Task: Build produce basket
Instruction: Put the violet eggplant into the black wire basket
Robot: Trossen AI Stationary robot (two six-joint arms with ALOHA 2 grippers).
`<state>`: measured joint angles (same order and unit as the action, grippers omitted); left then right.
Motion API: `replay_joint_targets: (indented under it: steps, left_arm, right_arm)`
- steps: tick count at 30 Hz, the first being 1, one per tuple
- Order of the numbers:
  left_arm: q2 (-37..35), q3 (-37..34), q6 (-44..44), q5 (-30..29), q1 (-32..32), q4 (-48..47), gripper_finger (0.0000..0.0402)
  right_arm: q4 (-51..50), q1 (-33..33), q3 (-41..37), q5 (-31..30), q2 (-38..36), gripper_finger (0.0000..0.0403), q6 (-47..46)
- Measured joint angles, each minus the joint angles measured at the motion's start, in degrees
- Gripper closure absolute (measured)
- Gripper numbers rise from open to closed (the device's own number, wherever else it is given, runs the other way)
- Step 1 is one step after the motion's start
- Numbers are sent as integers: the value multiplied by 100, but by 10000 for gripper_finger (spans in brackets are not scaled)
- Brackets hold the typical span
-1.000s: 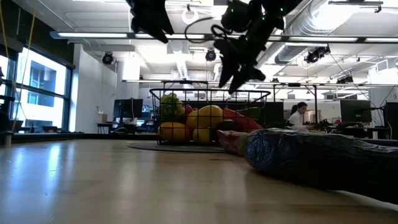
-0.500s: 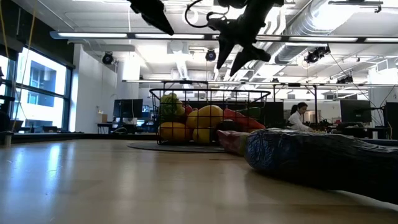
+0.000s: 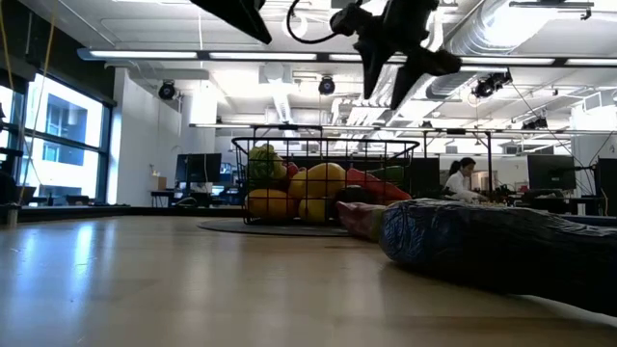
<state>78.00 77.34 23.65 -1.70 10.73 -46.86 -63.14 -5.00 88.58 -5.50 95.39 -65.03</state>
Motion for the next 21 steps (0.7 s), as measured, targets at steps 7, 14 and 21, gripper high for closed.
replay_joint_targets:
  steps: [7,14,21]
  left_arm:
    - [0,-1,-617,-19,-164,-657,161]
    - [2,-8,-979,-21,-389,-1306,161]
    - [-11,-579,-1478,-47,-585,-1242,161]
  right_arm:
    - [107,604,0,2,14,218,-902]
    - [231,1363,-31,10,84,218,-1760]
    - [614,2132,-31,13,397,218,-2394]
